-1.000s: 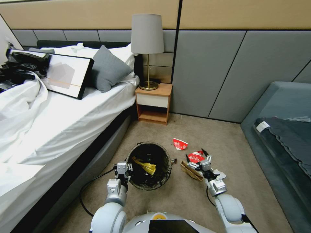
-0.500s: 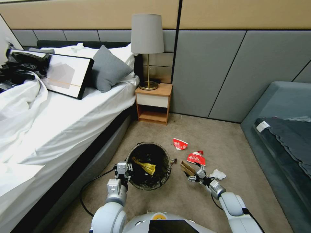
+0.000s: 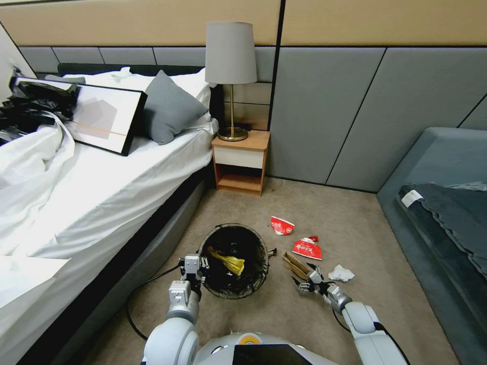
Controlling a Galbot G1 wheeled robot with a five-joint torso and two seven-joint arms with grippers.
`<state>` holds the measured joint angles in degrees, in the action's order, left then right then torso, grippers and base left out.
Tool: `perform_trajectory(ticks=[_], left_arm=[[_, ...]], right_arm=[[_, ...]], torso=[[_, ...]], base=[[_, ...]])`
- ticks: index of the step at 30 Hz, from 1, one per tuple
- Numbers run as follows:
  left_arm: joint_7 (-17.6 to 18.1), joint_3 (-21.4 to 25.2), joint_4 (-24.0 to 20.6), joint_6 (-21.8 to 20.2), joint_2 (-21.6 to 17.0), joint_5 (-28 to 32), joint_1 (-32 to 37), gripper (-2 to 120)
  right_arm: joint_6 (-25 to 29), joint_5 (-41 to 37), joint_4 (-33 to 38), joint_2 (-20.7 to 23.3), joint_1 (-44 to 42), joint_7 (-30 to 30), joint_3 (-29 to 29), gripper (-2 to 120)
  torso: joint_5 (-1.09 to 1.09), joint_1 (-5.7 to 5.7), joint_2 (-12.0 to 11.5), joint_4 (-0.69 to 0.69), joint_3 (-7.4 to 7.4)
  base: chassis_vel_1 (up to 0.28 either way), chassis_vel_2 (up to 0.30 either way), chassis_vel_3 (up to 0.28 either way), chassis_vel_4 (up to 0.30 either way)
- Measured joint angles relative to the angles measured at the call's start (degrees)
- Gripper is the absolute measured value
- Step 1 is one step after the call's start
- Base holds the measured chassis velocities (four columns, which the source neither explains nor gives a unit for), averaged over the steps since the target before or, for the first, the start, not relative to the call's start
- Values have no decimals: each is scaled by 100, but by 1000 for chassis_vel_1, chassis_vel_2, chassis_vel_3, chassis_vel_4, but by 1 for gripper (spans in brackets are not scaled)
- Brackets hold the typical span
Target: Pick up the trash bin, then pick up the garbage from the floor and place it into the trash bin.
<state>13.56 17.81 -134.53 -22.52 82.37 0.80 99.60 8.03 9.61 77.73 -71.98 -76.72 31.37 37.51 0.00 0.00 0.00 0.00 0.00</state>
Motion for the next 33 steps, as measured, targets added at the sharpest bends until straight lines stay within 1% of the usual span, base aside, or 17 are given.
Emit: perform_trajectory(ticks=[6, 7, 8, 9, 11, 12, 13, 15, 16, 19, 20, 23, 24, 28, 29, 31, 33], left_arm=[[1, 9, 1, -3, 1, -8, 17, 2], [1, 10, 2, -4, 2, -9, 20, 2], [1, 12, 3, -4, 2, -10, 25, 2], [1, 12, 3, -4, 2, -10, 25, 2], [2, 16, 7, -5, 2, -12, 27, 2], [2, 17, 11, -5, 2, -13, 28, 2], [2, 17, 11, -5, 2, -13, 28, 2], [2, 3, 15, -5, 4, -15, 28, 2], [2, 3, 15, -5, 4, -15, 28, 2], [2, -10, 17, -7, 1, -18, 28, 2], [2, -10, 17, -7, 1, -18, 28, 2], [3, -2, 16, -7, -24, -17, 33, 2], [3, -2, 16, -7, -24, -17, 33, 2], [4, -16, 15, -7, -38, -15, 25, 2], [4, -16, 15, -7, -38, -15, 25, 2], [4, -42, 16, -7, -41, -13, 14, 2], [4, -47, 16, -8, -42, -13, 12, 2]], right_arm=[[-28, -496, -591, -8, 303, -129, -128, 100], [-26, -530, -651, -13, 324, -137, -134, 99], [-21, -583, -752, -29, 353, -154, -149, 93], [-21, -583, -752, -29, 353, -154, -149, 93], [9, -617, -837, -54, 374, -155, -155, 86], [49, -627, -913, -100, 382, -173, -168, 78], [49, -627, -913, -100, 382, -173, -168, 78], [71, -625, -939, -130, 379, -182, -173, 68], [71, -625, -939, -130, 379, -182, -173, 68], [122, -620, -989, -151, 373, -171, -175, 53], [122, -620, -989, -151, 373, -171, -175, 53], [153, -620, -1006, -144, 347, -147, -167, 39], [153, -620, -1006, -144, 347, -147, -167, 39], [167, -637, -976, -120, 304, -140, -132, 22], [167, -637, -976, -120, 304, -140, -132, 22], [175, -656, -938, -110, 265, -142, -114, 10], [181, -660, -936, -110, 258, -142, -110, 7]], torso=[[0, 0, 0, 0, 0], [0, 0, 0, 0, 0], [0, 0, 0, 0, 0], [0, 0, 0, 0, 0], [0, 0, 0, 0, 0], [0, 0, 0, 0, 0], [0, 0, 0, 0, 0], [0, 0, 0, 0, 0], [0, 0, 0, 0, 0], [0, 0, 0, 0, 0], [0, 0, 0, 0, 0], [0, 0, 0, 0, 0], [0, 0, 0, 0, 0], [0, 0, 0, 0, 0], [0, 0, 0, 0, 0], [0, 0, 0, 0, 0], [0, 0, 0, 0, 0]], base=[[0, 0, 0, 0], [0, 0, 0, 0], [0, 0, 0, 0], [0, 0, 0, 0], [0, 0, 0, 0], [0, 0, 0, 0], [0, 0, 0, 0], [0, 0, 0, 0], [0, 0, 0, 0], [0, 0, 0, 0], [0, 0, 0, 0], [0, 0, 0, 0], [0, 0, 0, 0], [0, 0, 0, 0], [0, 0, 0, 0], [0, 0, 0, 0], [0, 0, 0, 0]])
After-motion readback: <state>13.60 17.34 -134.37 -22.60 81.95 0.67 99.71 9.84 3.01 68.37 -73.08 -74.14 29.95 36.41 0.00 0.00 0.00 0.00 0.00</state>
